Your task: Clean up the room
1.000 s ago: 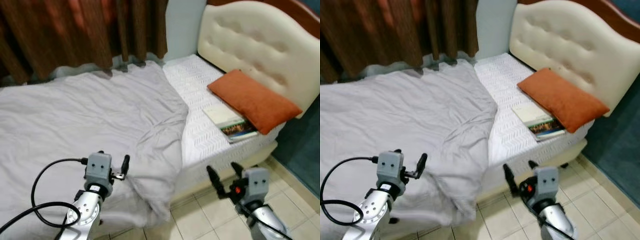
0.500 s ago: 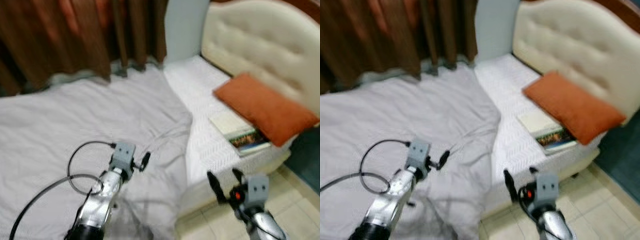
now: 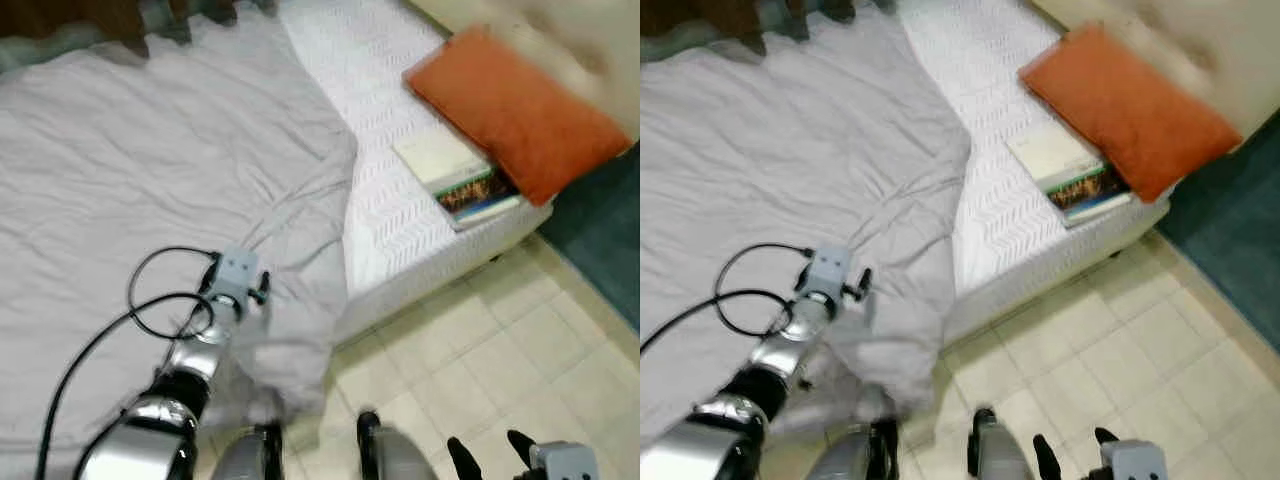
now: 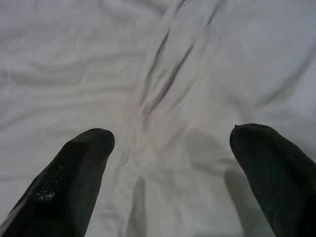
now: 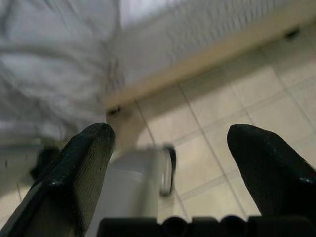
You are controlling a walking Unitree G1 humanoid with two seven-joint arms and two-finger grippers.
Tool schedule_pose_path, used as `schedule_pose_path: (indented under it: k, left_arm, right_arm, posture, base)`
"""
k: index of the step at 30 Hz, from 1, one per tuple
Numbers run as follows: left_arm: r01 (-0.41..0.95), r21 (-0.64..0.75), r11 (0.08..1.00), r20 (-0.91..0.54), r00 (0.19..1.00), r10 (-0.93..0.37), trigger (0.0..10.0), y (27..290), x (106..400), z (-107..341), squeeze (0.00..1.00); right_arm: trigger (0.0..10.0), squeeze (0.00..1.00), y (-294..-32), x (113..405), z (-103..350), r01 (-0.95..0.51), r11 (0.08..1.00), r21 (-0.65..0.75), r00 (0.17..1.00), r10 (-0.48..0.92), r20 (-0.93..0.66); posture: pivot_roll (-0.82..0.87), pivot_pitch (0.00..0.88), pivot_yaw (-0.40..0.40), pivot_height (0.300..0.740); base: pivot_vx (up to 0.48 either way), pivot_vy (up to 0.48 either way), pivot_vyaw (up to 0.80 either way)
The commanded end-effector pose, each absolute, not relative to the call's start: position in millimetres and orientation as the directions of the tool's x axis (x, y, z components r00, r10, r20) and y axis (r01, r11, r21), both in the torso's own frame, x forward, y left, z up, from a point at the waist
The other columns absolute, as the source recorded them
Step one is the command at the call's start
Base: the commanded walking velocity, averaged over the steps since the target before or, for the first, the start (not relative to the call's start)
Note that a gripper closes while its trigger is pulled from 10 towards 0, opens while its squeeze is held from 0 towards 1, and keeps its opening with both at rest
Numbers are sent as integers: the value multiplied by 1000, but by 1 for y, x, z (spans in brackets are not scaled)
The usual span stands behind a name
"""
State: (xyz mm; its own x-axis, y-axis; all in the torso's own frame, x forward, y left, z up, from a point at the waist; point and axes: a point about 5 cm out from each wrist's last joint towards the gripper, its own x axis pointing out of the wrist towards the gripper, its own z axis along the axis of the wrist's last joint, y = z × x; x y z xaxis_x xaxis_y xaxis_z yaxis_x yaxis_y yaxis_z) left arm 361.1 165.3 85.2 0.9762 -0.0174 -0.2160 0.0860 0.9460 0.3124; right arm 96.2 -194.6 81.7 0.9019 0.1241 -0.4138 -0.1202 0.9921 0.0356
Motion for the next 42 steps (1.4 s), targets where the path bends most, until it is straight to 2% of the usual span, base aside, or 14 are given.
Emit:
schedule_pose_path:
  k: [1,10,17,22,24,30,31,32,33,34,35,36,38,42]
  left_arm:
    - [74,307,949,-259,966,9,10000,170,355,72,0]
    - [-22,220,975,-291,953,87,10000,187,342,55,0]
    - [-283,100,954,-253,920,300,10000,216,333,54,0]
    - [-154,-32,988,-216,966,144,10000,191,336,56,0]
    - [-124,-116,985,-271,958,89,10000,176,332,45,0]
    - [-254,-273,928,-460,882,106,10000,169,314,14,0]
    - [-287,-277,917,-486,865,124,9098,170,312,11,0]
    - [-287,-277,917,-486,865,124,9098,170,312,11,0]
    - [-318,-276,907,-503,852,146,3490,173,310,9,0]
    - [-327,-258,909,-505,848,162,2824,175,310,9,0]
    - [-327,-258,909,-505,848,162,2824,175,310,9,0]
    - [-329,-232,915,-498,848,179,510,177,311,10,0]
    - [-311,-169,935,-467,861,202,0,181,315,16,0]
    - [-255,-79,964,-395,896,204,0,184,323,28,0]
  right_arm:
    - [10000,0,-191,92,89,-130,991,38,901,134,-412]
    - [10000,0,-185,84,92,-117,991,60,886,131,-444]
    - [10000,0,-187,80,91,-120,991,62,874,135,-467]
    - [10000,0,-187,79,91,-122,990,65,869,138,-476]
    - [10000,0,-186,79,90,-130,989,71,863,148,-482]
    - [10000,0,-186,79,88,-142,987,74,856,160,-492]
    - [10000,0,-186,80,88,-144,987,73,855,161,-493]
    - [10000,0,-186,80,88,-144,987,73,855,161,-493]
    - [10000,0,-186,80,89,-146,987,72,854,162,-494]
    - [10000,0,-187,80,89,-147,987,69,853,162,-495]
    - [10000,0,-187,80,89,-147,987,69,853,162,-495]
    - [10000,0,-188,80,89,-148,987,67,853,161,-497]
    - [10000,0,-189,80,89,-148,987,64,852,160,-499]
    - [10000,0,-190,82,87,-149,987,60,852,159,-499]
  posture:
    - [-334,611,-27,740]
    - [-322,610,-34,740]
    - [-321,604,-45,740]
    - [-312,604,-49,740]
    - [-307,603,-52,740]
    - [-321,604,-66,740]
    - [-324,605,-69,740]
    - [-324,605,-69,740]
    - [-329,604,-72,740]
    - [-337,599,-77,740]
    - [-337,599,-77,740]
    - [-337,599,-77,740]
    - [-336,593,-74,740]
    - [-325,584,-70,740]
  base:
    - [0,0,0]
    - [0,0,0]
    - [0,0,0]
    - [0,0,0]
    - [0,0,0]
    - [0,0,0]
    - [0,0,0]
    - [0,0,0]
    - [0,0,0]
    - [0,0,0]
    - [0,0,0]
    - [0,0,0]
    - [0,0,0]
    - [0,0,0]
